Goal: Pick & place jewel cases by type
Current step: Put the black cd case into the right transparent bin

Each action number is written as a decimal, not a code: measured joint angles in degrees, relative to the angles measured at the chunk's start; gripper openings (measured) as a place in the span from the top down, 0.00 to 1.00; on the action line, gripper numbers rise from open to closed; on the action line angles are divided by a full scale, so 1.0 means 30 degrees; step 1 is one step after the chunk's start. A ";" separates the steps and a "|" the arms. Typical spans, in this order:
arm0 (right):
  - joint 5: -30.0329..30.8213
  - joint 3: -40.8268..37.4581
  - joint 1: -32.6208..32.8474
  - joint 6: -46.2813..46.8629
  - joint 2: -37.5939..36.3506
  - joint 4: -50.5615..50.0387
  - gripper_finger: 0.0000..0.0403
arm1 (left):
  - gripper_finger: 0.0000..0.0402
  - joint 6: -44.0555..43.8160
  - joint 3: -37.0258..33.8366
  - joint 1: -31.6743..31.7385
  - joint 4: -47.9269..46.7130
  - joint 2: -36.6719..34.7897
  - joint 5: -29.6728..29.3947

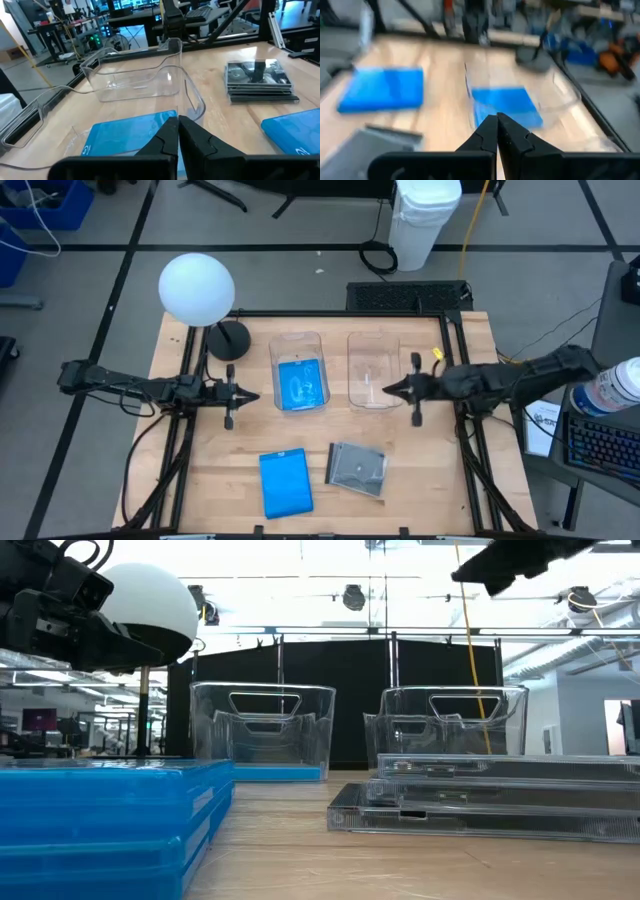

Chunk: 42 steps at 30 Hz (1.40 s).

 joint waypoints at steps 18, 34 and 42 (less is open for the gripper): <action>0.4089 0.5462 0.7967 1.5385 1.1249 -0.6849 1.00 | 0.94 0.0106 0.0000 0.0000 -0.1435 0.0000 0.0015; -0.0404 -0.1744 0.7790 2.1910 0.7697 0.3460 0.80 | 0.94 0.0122 0.0000 0.0000 -0.1618 0.0000 0.0080; -0.0322 -0.6035 0.7768 2.5800 0.5311 0.6826 0.53 | 0.94 0.0066 0.0000 0.0000 -0.1865 0.0000 0.0073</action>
